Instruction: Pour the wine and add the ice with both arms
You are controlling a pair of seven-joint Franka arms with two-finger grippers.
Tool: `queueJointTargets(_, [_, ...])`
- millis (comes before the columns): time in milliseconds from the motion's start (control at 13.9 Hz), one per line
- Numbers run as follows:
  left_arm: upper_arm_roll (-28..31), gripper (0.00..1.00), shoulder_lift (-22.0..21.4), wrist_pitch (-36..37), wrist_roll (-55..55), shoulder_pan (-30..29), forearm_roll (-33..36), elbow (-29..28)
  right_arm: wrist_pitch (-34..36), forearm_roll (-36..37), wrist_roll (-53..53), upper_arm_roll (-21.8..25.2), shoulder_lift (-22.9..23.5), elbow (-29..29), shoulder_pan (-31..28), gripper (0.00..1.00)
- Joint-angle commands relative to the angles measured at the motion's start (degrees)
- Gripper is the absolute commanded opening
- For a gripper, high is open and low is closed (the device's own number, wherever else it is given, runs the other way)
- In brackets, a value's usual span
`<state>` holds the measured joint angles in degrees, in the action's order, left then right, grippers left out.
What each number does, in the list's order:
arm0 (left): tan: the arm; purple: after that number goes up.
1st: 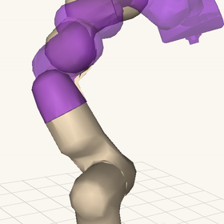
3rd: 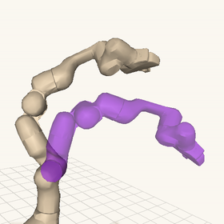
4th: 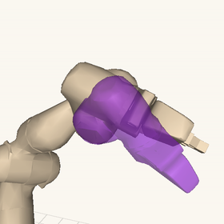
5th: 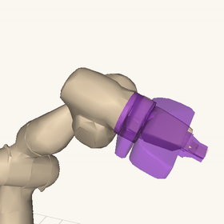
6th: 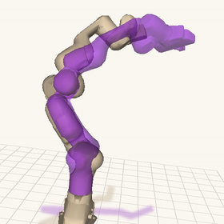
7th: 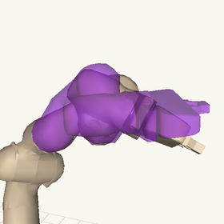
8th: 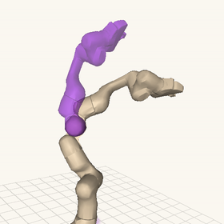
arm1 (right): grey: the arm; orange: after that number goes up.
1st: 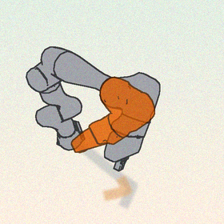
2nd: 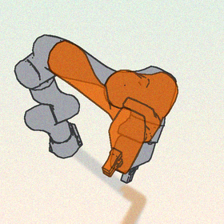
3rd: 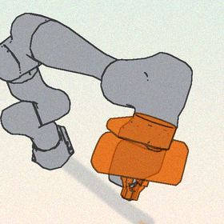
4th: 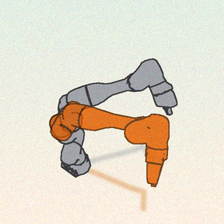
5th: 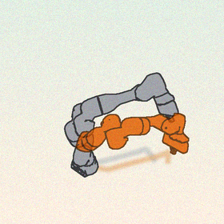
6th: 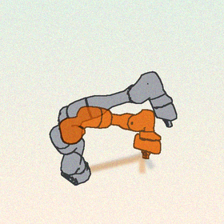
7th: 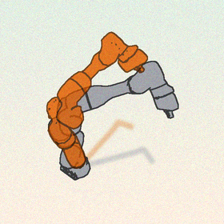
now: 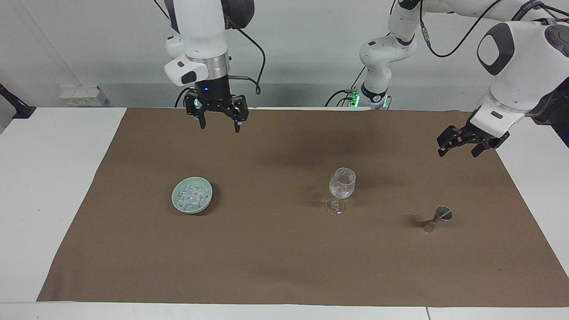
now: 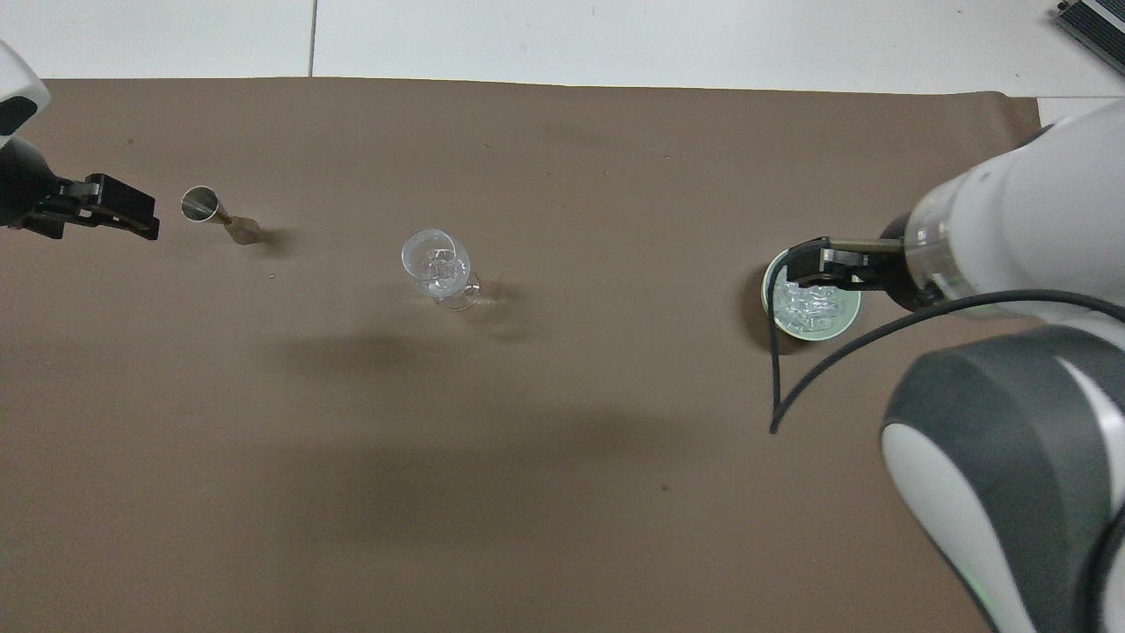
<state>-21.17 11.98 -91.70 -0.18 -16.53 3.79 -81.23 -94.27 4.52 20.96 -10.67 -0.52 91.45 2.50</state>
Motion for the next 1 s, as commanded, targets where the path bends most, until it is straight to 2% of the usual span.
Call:
queueJointTargets(0, [0.34, 1.00, -0.91, -0.50, -0.09, -0.08, 0.60, -0.24, 2.67, -0.48, -6.62, -0.67, -1.85, 0.93, -5.12, 1.00])
queueJointTargets(215, [0.34, 1.00, -0.91, -0.67, -0.09, 0.09, 0.69, -0.15, 9.17, -1.35, -7.34, -0.49, 0.51, -4.95, -5.92, 1.00])
queueJointTargets(430, [0.51, 1.00, -0.91, -0.67, -0.09, -0.08, 0.69, -0.15, 10.68, -3.11, -7.34, -0.23, 1.93, -8.30, -6.36, 1.00])
queueJointTargets(932, [0.25, 1.00, -1.00, -0.32, -0.61, 0.88, 3.24, -0.15, 10.33, -3.47, -11.10, -0.14, 2.19, -8.13, -6.98, 1.00])
